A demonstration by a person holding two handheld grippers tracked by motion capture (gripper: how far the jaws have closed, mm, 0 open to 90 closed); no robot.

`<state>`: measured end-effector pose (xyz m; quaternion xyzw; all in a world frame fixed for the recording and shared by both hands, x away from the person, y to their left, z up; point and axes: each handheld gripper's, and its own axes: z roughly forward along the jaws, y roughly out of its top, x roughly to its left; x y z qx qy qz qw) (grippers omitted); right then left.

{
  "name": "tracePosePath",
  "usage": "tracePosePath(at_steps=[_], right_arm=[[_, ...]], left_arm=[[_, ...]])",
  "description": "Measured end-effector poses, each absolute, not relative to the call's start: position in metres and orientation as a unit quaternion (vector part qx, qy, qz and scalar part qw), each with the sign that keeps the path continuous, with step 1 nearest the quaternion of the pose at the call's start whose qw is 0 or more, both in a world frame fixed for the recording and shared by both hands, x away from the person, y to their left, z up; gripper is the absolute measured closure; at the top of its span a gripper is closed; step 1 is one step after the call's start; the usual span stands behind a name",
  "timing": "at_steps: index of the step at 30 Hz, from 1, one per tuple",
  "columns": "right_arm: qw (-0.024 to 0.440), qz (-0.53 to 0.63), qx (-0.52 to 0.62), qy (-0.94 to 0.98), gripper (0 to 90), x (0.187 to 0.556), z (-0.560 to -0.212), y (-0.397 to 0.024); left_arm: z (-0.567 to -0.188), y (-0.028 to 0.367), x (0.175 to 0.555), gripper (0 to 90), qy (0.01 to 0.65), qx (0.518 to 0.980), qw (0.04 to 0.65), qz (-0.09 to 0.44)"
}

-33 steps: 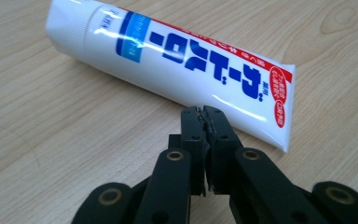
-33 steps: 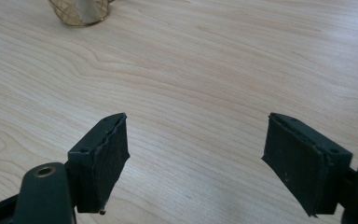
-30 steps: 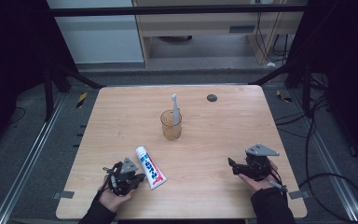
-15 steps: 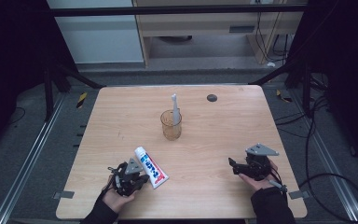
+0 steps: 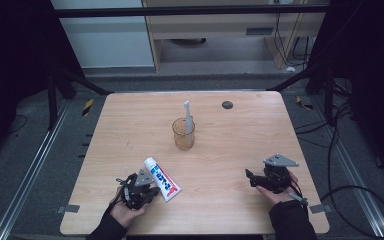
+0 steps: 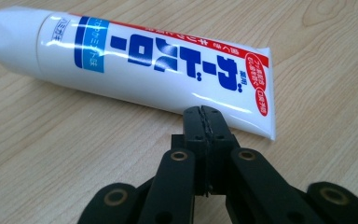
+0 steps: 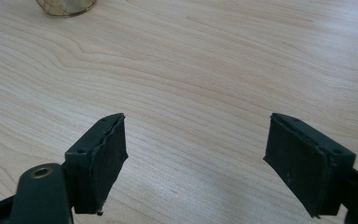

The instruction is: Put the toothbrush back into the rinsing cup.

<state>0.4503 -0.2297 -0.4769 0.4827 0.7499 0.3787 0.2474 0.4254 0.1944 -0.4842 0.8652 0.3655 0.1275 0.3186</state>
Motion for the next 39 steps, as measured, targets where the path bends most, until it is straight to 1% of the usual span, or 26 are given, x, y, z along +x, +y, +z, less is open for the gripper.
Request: tracePosePath(at_steps=[10, 13, 25, 35, 39], right_arm=[[0.249, 0.377, 0.482, 0.751, 20.4, 0.452, -0.478, -0.23], [0.243, 0.378, 0.486, 0.75, 20.4, 0.451, -0.478, -0.229], [0.249, 0.375, 0.481, 0.752, 20.3, 0.453, -0.48, -0.23], [0.247, 0.374, 0.482, 0.753, 20.4, 0.453, -0.48, -0.229], [0.247, 0.374, 0.482, 0.753, 20.4, 0.453, -0.48, -0.229]], left_arm=[[-0.486, 0.179, 0.432, 89.5, 0.351, 0.868, 0.322, 0.138], [-0.486, 0.175, 0.434, 89.5, 0.349, 0.867, 0.325, 0.141], [-0.487, 0.162, 0.444, 89.6, 0.346, 0.863, 0.337, 0.149], [-0.487, 0.159, 0.449, 89.6, 0.347, 0.86, 0.343, 0.151], [-0.478, 0.164, 0.449, 89.6, 0.35, 0.852, 0.356, 0.155]])
